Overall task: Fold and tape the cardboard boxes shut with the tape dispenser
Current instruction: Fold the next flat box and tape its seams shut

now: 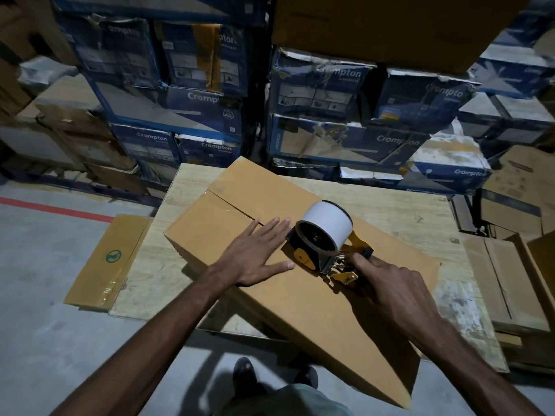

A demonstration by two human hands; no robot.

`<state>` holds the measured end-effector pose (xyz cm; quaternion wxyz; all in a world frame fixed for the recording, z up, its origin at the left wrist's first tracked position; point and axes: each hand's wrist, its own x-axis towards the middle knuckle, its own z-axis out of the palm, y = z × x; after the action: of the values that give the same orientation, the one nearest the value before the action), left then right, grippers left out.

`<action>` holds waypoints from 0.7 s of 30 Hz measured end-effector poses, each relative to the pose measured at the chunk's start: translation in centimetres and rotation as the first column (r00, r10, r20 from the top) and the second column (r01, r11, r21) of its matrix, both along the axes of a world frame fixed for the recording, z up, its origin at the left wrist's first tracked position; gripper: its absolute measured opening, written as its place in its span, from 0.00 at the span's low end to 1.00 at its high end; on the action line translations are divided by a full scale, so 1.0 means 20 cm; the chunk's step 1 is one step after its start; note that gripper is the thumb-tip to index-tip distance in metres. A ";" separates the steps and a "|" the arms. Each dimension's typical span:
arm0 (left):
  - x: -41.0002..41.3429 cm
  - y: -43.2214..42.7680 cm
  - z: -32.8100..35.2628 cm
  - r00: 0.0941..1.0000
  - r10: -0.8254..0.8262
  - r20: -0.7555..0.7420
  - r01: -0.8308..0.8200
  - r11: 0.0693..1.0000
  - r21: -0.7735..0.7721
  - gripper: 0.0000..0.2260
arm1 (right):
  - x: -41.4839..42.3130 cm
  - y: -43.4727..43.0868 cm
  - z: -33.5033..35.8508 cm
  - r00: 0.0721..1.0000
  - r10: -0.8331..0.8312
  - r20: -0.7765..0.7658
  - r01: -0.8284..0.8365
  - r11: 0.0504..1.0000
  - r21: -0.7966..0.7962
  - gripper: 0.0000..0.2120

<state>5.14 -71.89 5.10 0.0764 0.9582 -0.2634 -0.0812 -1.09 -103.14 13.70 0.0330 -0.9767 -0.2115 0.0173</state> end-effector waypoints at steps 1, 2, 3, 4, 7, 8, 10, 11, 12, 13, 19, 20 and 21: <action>0.01 0.02 0.00 0.999 0.034 0.001 -0.034 0.999 0.016 0.40 | 0.00 0.00 0.00 1.000 0.007 0.002 -0.007 1.000 0.006 0.22; 0.03 0.05 0.00 0.997 0.071 0.005 -0.071 0.997 0.031 0.40 | 0.00 -0.01 0.00 1.000 0.012 0.003 -0.012 1.000 0.012 0.22; 0.05 0.08 0.00 0.994 0.109 0.007 -0.109 0.993 0.037 0.40 | 0.00 -0.01 0.00 1.000 0.017 0.001 -0.017 1.000 0.017 0.22; 0.07 0.10 0.00 0.990 0.142 0.010 -0.142 0.989 0.034 0.40 | 0.00 -0.02 0.01 1.000 0.021 0.003 -0.021 1.000 0.020 0.22; 0.12 0.16 0.00 0.978 0.210 0.010 -0.210 0.978 0.013 0.40 | -0.01 -0.05 0.04 1.000 0.016 0.019 -0.016 1.000 0.005 0.23; 0.14 0.18 0.00 0.971 0.238 0.007 -0.238 0.971 0.004 0.39 | -0.01 -0.07 0.05 1.000 0.014 0.023 -0.014 1.000 -0.002 0.25; 0.17 0.22 0.00 0.955 0.297 0.010 -0.297 0.955 -0.026 0.39 | -0.03 -0.11 0.07 0.999 0.011 0.036 -0.011 1.000 -0.007 0.30; 0.18 0.23 0.00 0.947 0.320 0.008 -0.319 0.947 -0.046 0.37 | -0.04 -0.13 0.09 0.999 0.014 0.041 -0.014 1.000 -0.003 0.32; 0.19 0.24 -0.01 0.943 0.332 0.004 -0.331 0.941 -0.064 0.36 | -0.04 -0.15 0.10 0.999 0.016 0.038 -0.016 1.000 0.004 0.33; 0.20 0.24 -0.01 0.942 0.335 0.001 -0.334 0.940 -0.074 0.35 | -0.04 -0.16 0.12 0.999 0.015 0.029 -0.015 1.000 0.016 0.34; 0.19 0.25 -0.02 0.944 0.329 0.004 -0.327 0.940 -0.097 0.31 | -0.02 -0.18 0.26 0.998 0.014 0.064 -0.013 1.000 -0.021 0.35; 0.19 0.25 -0.02 0.944 0.330 0.003 -0.328 0.939 -0.102 0.30 | -0.01 -0.18 0.28 0.997 0.017 0.079 -0.016 1.000 -0.012 0.33; 0.19 0.25 -0.02 0.943 0.332 0.000 -0.330 0.938 -0.108 0.29 | 0.00 -0.19 0.30 0.995 0.024 0.099 -0.024 1.000 0.001 0.31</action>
<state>8.96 -66.94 4.67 0.1374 0.9841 -0.1031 -0.0444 -1.07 -106.90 19.71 0.0235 -0.9736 -0.2247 -0.0309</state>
